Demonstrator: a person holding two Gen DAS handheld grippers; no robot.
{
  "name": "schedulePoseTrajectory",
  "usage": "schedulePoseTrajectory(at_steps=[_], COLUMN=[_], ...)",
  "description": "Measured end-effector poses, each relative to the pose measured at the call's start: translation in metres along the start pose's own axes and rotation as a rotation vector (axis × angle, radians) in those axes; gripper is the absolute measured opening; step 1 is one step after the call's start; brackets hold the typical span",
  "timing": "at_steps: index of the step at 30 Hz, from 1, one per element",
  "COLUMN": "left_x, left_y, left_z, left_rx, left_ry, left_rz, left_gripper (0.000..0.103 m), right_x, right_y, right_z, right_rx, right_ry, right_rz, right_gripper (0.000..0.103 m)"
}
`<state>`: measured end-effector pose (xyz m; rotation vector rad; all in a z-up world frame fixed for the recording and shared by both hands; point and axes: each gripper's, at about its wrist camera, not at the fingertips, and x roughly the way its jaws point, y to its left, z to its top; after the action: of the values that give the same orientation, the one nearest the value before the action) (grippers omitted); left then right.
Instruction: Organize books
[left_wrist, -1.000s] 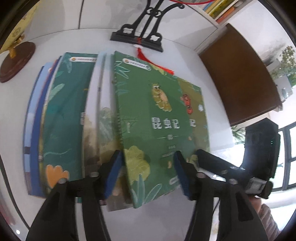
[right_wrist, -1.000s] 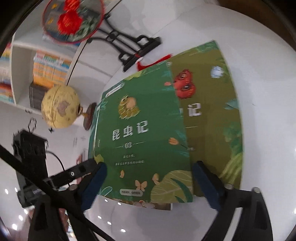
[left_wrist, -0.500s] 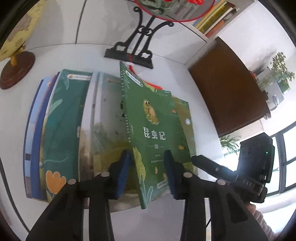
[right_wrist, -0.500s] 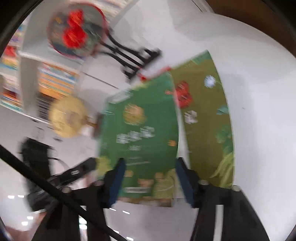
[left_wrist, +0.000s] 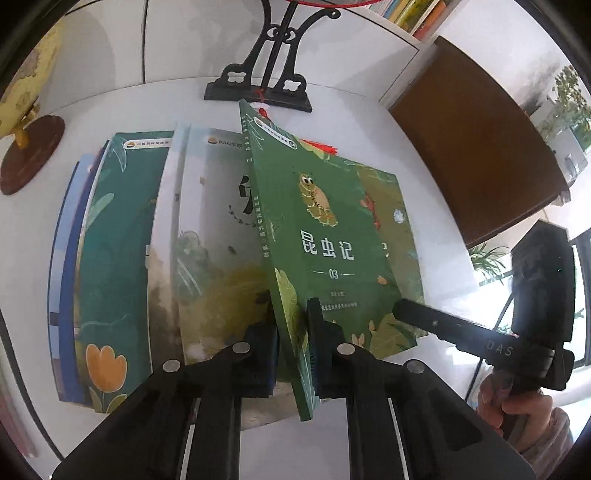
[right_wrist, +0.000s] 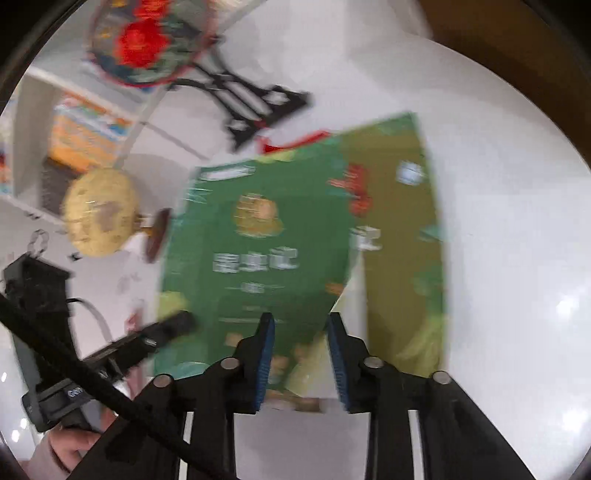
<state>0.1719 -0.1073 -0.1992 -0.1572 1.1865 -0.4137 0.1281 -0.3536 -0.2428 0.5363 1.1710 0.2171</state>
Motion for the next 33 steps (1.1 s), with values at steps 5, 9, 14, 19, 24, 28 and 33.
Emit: schedulePoseTrajectory(at_steps=[5, 9, 14, 19, 24, 28, 33], left_x=[0.001, 0.003, -0.006, -0.020, -0.037, -0.046, -0.043], left_y=[0.001, 0.003, -0.009, -0.010, -0.002, -0.002, 0.003], left_z=[-0.001, -0.001, -0.004, -0.003, -0.003, -0.006, -0.006], left_rx=[-0.002, -0.018, 0.055, 0.061, 0.036, 0.046, 0.051], left_ry=[0.013, 0.025, -0.004, -0.034, -0.061, -0.075, -0.078], left_rz=[0.014, 0.020, 0.069, 0.086, 0.080, 0.035, 0.092], left_gripper=[0.010, 0.010, 0.010, 0.010, 0.010, 0.009, 0.010], right_x=[0.002, 0.014, 0.004, -0.008, -0.014, -0.018, -0.019], right_y=[-0.026, -0.013, 0.008, 0.040, 0.050, 0.065, 0.083], right_z=[-0.003, -0.004, -0.005, -0.008, -0.009, -0.011, -0.016], right_rx=[0.123, 0.075, -0.014, -0.128, -0.118, -0.139, -0.184], right_ry=[-0.008, 0.008, -0.054, -0.093, -0.104, -0.107, -0.110], right_rz=[0.146, 0.148, 0.092, 0.058, 0.088, 0.102, 0.069], right_gripper=[0.032, 0.030, 0.004, 0.002, 0.002, 0.002, 0.002])
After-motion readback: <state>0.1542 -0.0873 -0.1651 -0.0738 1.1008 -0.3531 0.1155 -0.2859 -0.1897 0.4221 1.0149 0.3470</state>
